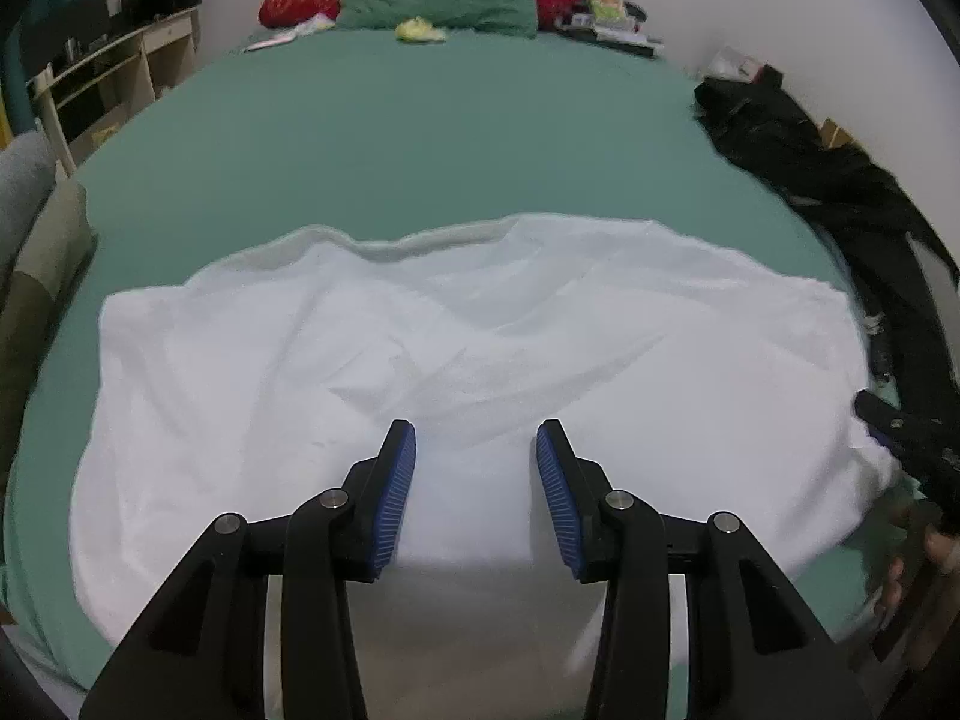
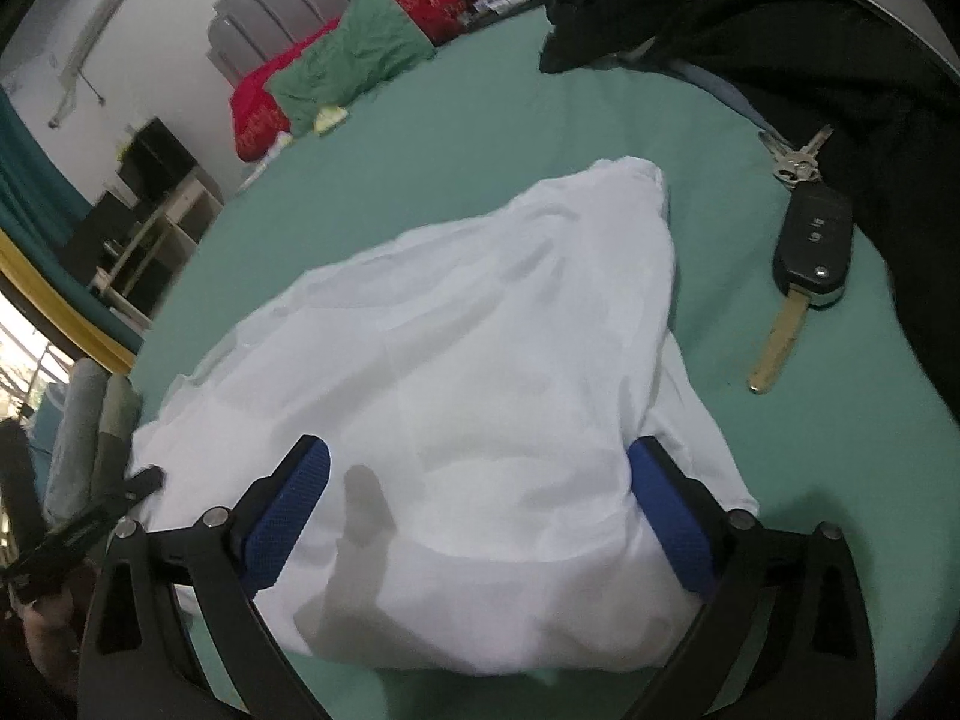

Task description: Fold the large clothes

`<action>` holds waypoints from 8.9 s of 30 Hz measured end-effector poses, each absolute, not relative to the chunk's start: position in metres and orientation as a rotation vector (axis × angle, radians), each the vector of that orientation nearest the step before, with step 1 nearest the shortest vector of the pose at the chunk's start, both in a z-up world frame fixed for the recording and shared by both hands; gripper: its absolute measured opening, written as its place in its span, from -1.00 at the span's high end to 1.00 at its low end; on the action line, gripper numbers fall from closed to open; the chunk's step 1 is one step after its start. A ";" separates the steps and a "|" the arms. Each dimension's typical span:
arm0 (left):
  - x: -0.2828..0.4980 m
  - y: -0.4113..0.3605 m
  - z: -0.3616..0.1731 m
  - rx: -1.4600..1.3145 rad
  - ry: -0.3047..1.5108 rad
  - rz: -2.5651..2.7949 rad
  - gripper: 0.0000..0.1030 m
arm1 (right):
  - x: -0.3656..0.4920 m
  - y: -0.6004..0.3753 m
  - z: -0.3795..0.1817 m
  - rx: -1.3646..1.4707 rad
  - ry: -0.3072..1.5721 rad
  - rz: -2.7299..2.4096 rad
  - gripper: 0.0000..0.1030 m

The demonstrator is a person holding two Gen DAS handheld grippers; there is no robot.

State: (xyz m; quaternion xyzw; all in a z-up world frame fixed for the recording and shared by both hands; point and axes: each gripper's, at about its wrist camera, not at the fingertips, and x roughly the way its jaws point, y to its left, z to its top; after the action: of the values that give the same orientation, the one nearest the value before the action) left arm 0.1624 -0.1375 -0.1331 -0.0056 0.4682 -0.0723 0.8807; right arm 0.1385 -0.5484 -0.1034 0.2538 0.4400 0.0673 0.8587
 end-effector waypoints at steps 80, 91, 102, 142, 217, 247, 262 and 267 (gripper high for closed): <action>0.151 0.066 -0.100 -0.275 0.774 -0.363 0.06 | 0.103 -0.176 -0.010 -0.261 0.961 0.796 -0.77; 0.152 0.003 -0.132 -0.047 0.880 -0.389 0.29 | 0.144 -0.326 -0.039 0.037 1.014 0.340 -0.77; 0.143 0.087 -0.140 -0.271 0.919 -0.111 0.21 | 0.160 -0.335 -0.069 0.255 1.050 0.399 -0.77; 0.184 -0.099 -0.155 0.169 0.993 -0.122 -0.13 | 0.076 -0.431 -0.070 0.128 1.075 0.377 0.29; 0.162 -0.153 -0.177 -0.214 1.066 -0.530 -0.06 | 0.094 -0.449 -0.117 0.431 1.004 0.463 -0.02; 0.104 -0.078 -0.030 -0.190 0.749 -0.591 0.58 | 0.058 -0.399 0.034 0.253 0.674 0.521 0.59; 0.106 0.044 0.046 -0.106 0.594 -0.448 0.58 | 0.098 -0.288 0.085 0.237 0.555 0.705 0.59; 0.111 0.112 0.067 -0.057 0.590 -0.349 0.58 | 0.119 -0.224 0.090 0.253 0.535 0.796 0.59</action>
State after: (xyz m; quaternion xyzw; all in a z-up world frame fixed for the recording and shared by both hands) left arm 0.1113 0.1123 0.0670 -0.0278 0.2893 -0.1713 0.9414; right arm 0.1187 -0.2235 0.0905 0.1215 0.2565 0.3820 0.8795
